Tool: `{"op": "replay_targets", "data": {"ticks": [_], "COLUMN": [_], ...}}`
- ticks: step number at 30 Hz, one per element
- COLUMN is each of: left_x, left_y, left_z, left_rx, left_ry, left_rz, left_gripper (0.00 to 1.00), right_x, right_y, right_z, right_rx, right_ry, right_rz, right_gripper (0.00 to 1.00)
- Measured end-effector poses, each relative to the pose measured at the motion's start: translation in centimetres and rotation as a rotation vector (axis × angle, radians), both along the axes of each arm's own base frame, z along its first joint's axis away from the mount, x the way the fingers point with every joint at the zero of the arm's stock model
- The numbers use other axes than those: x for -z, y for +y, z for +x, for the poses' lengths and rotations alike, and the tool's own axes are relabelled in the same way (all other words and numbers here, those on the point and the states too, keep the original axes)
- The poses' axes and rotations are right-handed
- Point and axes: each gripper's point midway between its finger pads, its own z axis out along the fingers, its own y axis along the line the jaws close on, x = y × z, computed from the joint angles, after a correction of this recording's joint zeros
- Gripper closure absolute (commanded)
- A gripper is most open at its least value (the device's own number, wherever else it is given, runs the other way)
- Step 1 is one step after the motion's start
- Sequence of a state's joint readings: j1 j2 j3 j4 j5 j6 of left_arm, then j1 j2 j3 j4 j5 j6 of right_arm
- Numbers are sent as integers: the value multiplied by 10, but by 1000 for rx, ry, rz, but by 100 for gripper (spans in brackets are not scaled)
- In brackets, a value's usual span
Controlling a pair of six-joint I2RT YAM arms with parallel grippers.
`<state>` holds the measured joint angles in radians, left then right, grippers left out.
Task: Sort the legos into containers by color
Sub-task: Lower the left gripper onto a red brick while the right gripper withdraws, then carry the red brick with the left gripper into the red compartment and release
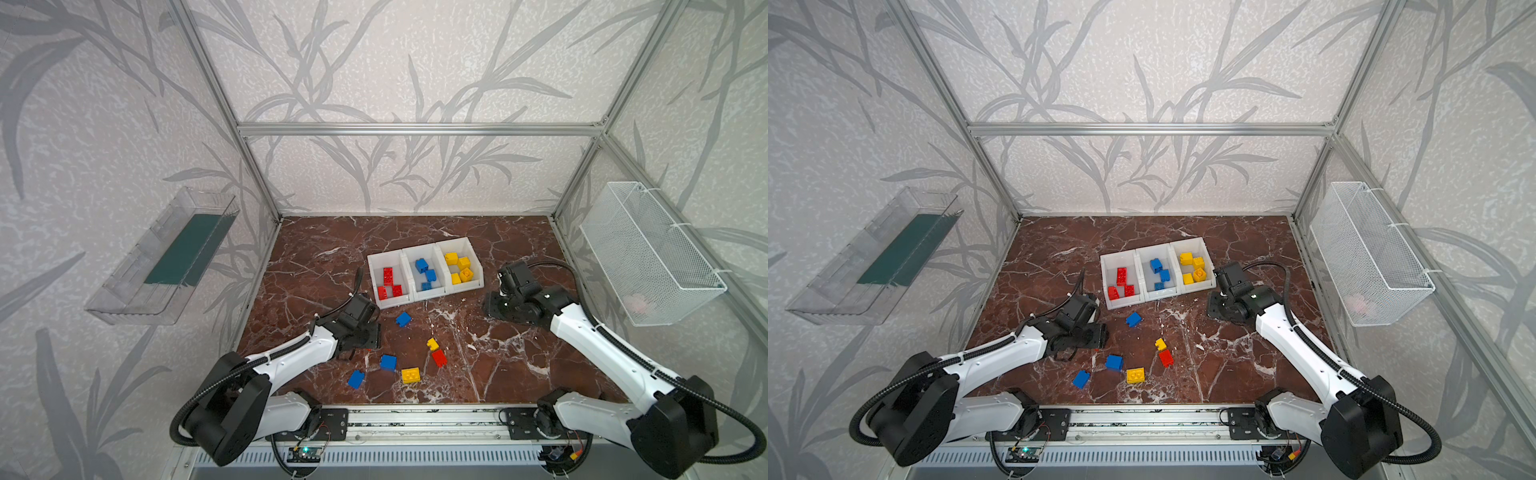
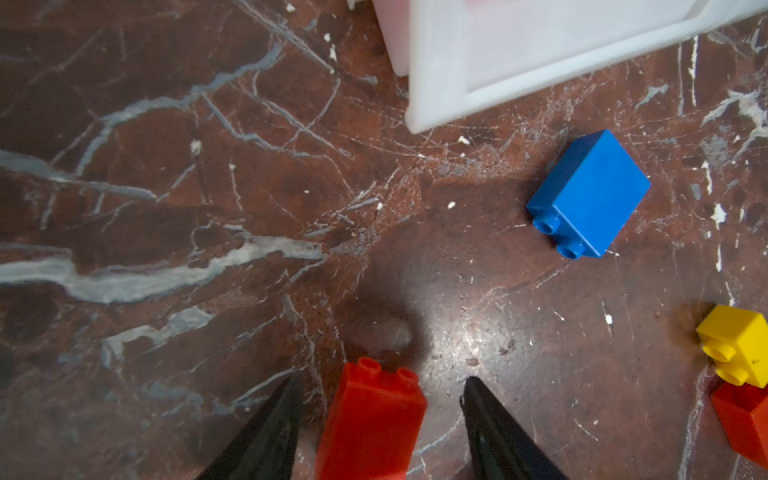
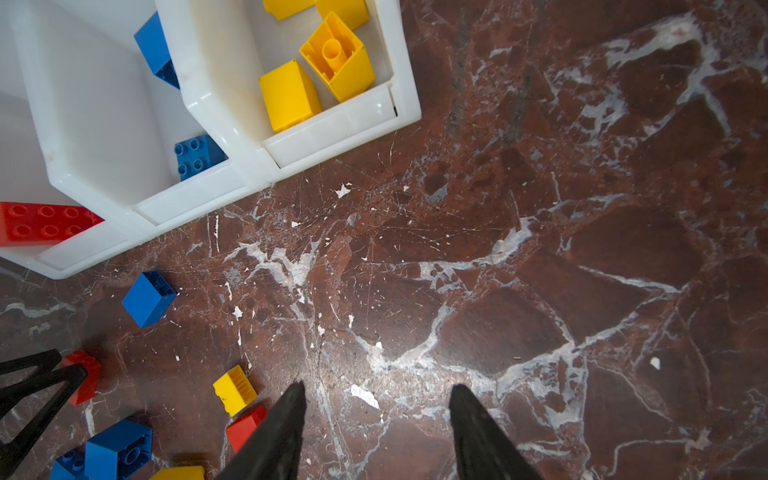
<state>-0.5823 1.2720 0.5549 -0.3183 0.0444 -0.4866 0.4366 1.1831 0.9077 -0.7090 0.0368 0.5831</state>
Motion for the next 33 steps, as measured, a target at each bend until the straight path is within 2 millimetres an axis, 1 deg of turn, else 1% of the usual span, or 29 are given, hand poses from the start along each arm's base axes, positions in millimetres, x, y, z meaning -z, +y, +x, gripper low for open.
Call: {"op": "replay_targets", "data": {"ticks": [5,11,14,21,23,25,29,32,33], "left_x": [2,4,3,12,12,11,6,-7,-14], "left_y": [-2,6,6,6,6,4,0,-9,-13], "left_z": [-4,-9,-8,-11,-10,-9,-5,7,14], "left_rx": [21,24,27,43,44,50,54,53,55], "left_ry": [10,17,18,47,47,42,26,-15,-40], "left_rz": [31,98,116,149,148,146,137,112,101], "left_gripper": [41,47,49,60,63,67,71,72,72], "right_x": [0,2,3,3,3,3,3,3,3], "right_y": [0,0,-1,-1,-1,-1,-1,-1,-1], "right_z": [0,-1,-2,-2,-3,-3,-3,-3,-3], "right_rx": [9,15,17,23,24,26,26,26,26], "right_ry": [1,6,10,10,10,10,11,11,11], "right_rz": [5,7,6,10,10,11,11,11,11], "right_gripper": [43,43,43,43,43,44,44,44,44]}}
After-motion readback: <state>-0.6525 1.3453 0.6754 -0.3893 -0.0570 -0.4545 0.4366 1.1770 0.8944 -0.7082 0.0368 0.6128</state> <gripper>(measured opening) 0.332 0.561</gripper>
